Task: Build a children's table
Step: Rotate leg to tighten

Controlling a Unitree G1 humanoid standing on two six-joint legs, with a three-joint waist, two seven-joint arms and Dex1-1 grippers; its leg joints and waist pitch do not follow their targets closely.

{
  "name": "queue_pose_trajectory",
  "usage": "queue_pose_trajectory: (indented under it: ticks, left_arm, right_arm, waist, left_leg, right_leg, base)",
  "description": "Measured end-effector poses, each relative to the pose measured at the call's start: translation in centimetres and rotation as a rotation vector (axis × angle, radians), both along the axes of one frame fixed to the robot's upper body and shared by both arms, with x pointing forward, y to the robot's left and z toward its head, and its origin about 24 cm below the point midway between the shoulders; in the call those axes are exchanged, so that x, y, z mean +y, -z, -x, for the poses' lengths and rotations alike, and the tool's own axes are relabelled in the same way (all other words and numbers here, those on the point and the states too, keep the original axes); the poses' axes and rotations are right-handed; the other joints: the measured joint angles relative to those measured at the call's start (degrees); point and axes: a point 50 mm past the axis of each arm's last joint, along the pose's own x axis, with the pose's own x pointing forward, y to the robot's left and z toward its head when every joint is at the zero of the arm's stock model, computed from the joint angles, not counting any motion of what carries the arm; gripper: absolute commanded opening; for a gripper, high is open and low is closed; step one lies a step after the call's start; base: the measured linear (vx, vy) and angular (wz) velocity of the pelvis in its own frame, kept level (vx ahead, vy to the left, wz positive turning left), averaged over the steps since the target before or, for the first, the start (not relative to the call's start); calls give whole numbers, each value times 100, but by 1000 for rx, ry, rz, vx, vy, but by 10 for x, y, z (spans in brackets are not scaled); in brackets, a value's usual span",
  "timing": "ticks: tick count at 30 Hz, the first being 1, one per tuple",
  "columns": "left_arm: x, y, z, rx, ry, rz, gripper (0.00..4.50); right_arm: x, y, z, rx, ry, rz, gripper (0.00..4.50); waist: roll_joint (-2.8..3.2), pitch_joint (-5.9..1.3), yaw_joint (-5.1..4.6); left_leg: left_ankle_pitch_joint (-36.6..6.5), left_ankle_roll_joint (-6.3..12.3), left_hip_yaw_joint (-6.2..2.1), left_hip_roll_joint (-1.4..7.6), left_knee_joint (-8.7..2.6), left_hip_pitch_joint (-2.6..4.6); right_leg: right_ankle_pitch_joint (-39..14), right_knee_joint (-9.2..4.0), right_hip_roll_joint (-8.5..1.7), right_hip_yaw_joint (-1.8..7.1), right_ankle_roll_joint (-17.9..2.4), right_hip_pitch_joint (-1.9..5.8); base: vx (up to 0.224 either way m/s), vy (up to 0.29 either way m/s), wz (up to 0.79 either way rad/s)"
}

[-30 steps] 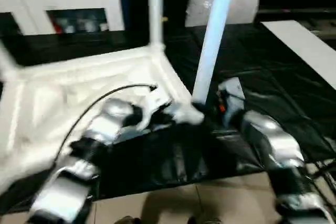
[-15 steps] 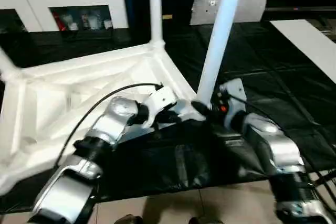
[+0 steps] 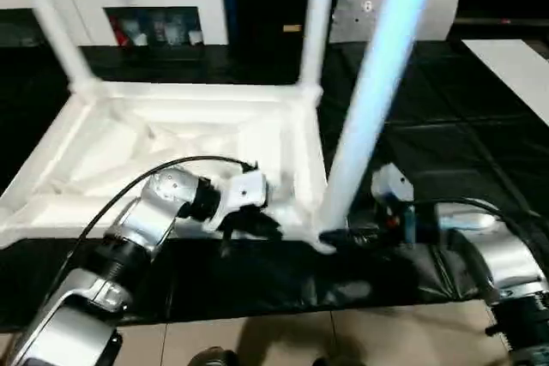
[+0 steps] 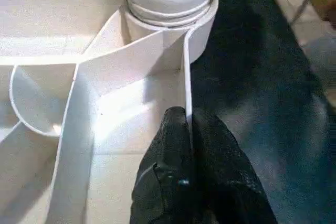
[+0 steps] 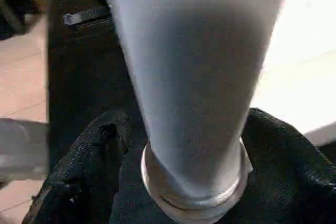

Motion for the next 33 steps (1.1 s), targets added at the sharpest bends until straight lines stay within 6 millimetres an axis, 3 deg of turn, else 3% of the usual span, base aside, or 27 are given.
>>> queue_pose_trajectory:
  ticks: [17, 27, 31, 33]
  left_arm:
    - [10, -1, 12, 42, 107, -22, 0]
    - [7, -1, 12, 71, 81, -6, 0]
    - [9, 3, 2, 53, -103, 8, 0]
    - [5, 3, -7, 23, -208, 19, 0]
  right_arm:
    - [-3, -3, 6, 79, -166, -21, 209]
    - [0, -2, 11, 115, -123, -54, 196]
    - [12, 3, -2, 93, 115, -80, 195]
    - [19, 3, -14, 57, 278, -78, 195]
  waist:
    - [-2, 0, 47]
    - [-2, 0, 74]
    - [-5, 3, -63]
    - [-14, 8, -218]
  left_leg:
    - [0, 0, 0, 0, 1, 0]
    - [0, -1, 0, 1, 0, 4]
    - [3, -5, 1, 1, 2, 31]
    - [7, -10, 0, 1, 8, 33]
  right_leg:
    - [0, 3, 0, 0, 0, -1]
    - [-1, 5, 0, 0, 2, -1]
    - [-15, 11, 1, 7, 25, 8]
    - [-22, 6, 0, 8, 37, 1]
  base:
    - [0, 0, 0]
    - [0, 0, 0]
    - [0, 0, 0]
    - [0, 0, 0]
